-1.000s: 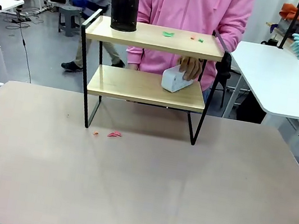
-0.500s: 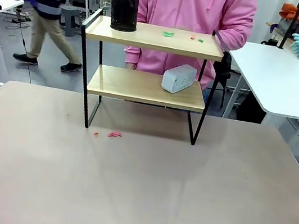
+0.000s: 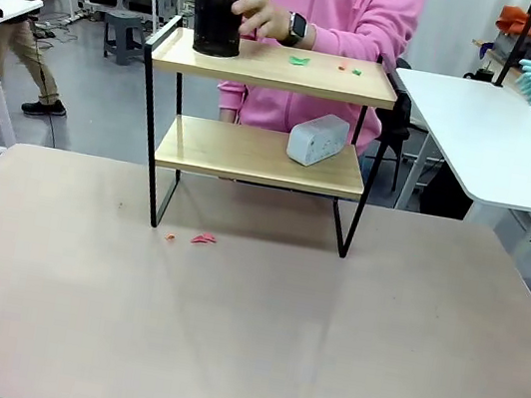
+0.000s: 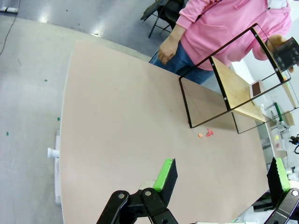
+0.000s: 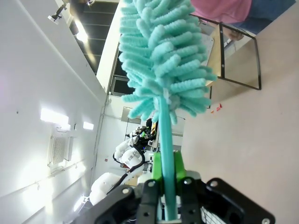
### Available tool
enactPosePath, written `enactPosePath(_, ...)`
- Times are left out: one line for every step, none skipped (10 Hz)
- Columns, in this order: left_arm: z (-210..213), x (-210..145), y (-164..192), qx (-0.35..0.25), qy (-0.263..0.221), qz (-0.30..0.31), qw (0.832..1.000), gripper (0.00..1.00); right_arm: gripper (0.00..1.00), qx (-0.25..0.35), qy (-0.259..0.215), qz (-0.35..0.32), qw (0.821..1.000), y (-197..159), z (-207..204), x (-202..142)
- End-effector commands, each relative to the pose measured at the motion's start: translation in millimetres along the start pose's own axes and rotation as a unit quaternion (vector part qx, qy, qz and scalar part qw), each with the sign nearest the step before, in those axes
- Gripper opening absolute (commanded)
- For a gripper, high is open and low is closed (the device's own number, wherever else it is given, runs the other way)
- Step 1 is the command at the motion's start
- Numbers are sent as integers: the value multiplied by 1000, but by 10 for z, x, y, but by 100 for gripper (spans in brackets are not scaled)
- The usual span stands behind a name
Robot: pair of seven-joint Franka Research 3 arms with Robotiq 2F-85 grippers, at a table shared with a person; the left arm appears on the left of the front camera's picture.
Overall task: Clean the shelf.
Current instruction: Clean the remaining tier of the Shelf with the Duster once objects are removed.
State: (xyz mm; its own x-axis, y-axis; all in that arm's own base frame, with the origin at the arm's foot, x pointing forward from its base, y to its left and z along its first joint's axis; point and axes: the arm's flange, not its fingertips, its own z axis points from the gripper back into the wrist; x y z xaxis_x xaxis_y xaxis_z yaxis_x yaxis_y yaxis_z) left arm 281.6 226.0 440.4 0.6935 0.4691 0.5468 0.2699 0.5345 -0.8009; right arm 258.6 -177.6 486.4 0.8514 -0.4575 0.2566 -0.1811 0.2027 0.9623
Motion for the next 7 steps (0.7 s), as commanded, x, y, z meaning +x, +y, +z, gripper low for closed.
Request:
enactPosePath(-18, -17, -9, -9, -9, -8, 1000, 100, 13, 1, 1, 11, 1000, -2, 12, -10)
enactPosePath(-18, -17, -9, -9, -9, -8, 1000, 100, 13, 1, 1, 11, 1000, -2, 12, -10)
enactPosePath(-18, -17, -9, -9, -9, -8, 1000, 100, 13, 1, 1, 11, 1000, -2, 12, -10)
enactPosePath(-18, -17, -9, -9, -9, -8, 1000, 100, 13, 1, 1, 11, 1000, -2, 12, -10)
enactPosePath(-18, -17, -9, -9, -9, -8, 1000, 100, 13, 1, 1, 11, 1000, -2, 12, -10)
enactPosePath(-18, -17, -9, -9, -9, -8, 1000, 100, 13, 0, 0, 0, 1000, 0, 0, 0)
enactPosePath(-18, -17, -9, -9, -9, -8, 1000, 100, 13, -35, 33, 28, 998, 404, -310, 84)
